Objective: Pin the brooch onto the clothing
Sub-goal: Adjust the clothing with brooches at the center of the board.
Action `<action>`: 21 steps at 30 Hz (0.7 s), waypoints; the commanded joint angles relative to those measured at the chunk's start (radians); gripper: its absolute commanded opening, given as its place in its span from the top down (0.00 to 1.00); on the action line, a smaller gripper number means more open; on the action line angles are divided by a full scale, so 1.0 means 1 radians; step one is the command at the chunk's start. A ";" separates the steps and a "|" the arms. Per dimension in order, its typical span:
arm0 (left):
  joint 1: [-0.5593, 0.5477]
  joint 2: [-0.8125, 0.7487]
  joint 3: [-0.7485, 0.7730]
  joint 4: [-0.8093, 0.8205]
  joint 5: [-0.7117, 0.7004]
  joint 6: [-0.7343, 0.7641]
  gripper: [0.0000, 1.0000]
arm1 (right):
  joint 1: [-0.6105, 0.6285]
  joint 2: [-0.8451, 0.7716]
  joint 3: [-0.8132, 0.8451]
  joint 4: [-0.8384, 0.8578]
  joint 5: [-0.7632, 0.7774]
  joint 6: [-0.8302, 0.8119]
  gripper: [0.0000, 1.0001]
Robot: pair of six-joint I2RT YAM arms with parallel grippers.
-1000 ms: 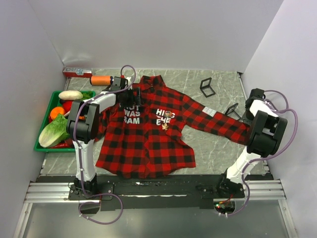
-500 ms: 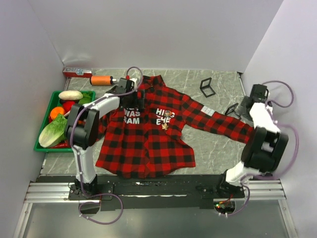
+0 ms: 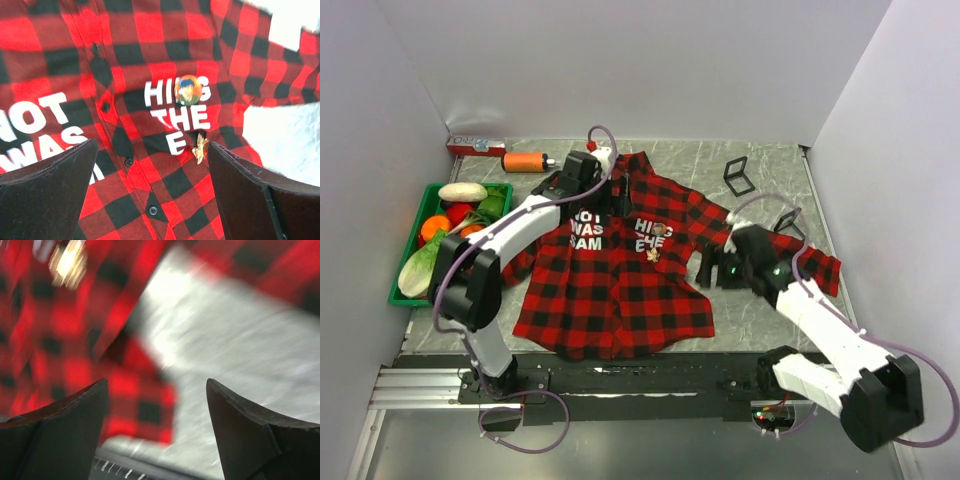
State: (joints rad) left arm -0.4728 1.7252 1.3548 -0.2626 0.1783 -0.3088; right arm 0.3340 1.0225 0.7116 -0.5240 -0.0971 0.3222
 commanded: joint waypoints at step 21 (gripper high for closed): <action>0.003 0.333 0.211 0.017 0.099 -0.004 0.04 | 0.691 0.312 0.074 -0.097 0.297 0.512 0.20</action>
State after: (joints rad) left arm -0.4690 2.0083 1.4830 -0.2882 0.2443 -0.3157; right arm 1.0088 1.2667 0.7406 -0.6384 0.1284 0.8032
